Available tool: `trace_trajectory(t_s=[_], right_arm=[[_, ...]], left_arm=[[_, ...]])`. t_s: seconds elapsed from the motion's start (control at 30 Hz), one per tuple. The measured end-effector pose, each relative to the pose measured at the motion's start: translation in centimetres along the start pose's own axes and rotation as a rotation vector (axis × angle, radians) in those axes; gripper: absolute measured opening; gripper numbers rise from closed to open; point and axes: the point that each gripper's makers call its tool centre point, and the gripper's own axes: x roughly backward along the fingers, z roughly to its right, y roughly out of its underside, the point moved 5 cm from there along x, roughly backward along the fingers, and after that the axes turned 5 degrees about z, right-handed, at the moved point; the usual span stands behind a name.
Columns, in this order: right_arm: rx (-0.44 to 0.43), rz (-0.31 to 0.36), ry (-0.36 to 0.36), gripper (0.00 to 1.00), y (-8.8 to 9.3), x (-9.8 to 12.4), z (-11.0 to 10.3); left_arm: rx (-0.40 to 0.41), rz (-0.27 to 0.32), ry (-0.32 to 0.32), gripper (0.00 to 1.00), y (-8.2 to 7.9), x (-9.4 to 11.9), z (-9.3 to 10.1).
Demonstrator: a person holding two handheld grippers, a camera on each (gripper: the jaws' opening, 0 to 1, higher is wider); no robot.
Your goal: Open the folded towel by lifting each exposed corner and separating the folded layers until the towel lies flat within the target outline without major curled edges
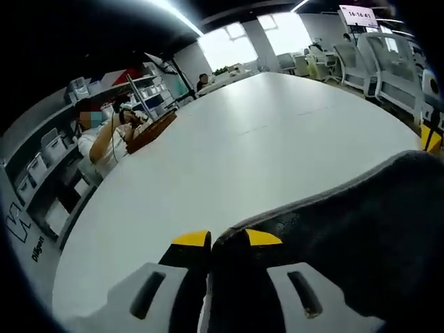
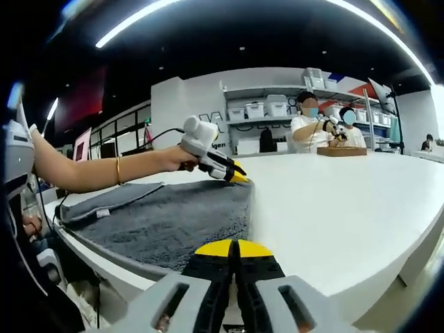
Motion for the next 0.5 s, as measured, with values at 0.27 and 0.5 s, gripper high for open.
trace_trajectory(t_s=[0.27,0.5], right_arm=[[0.002,0.019,-0.012,0.00,-0.7,-0.2,-1.0],[0.008,0.029,-0.057,0.00,-1.5,-0.9,-2.7]], left_arm=[[0.002,-0.009,-0.021,0.31,0.1,1.1,-0.3],[0.030,-0.017,-0.067,0.37,0.8,3.2,-1.1]])
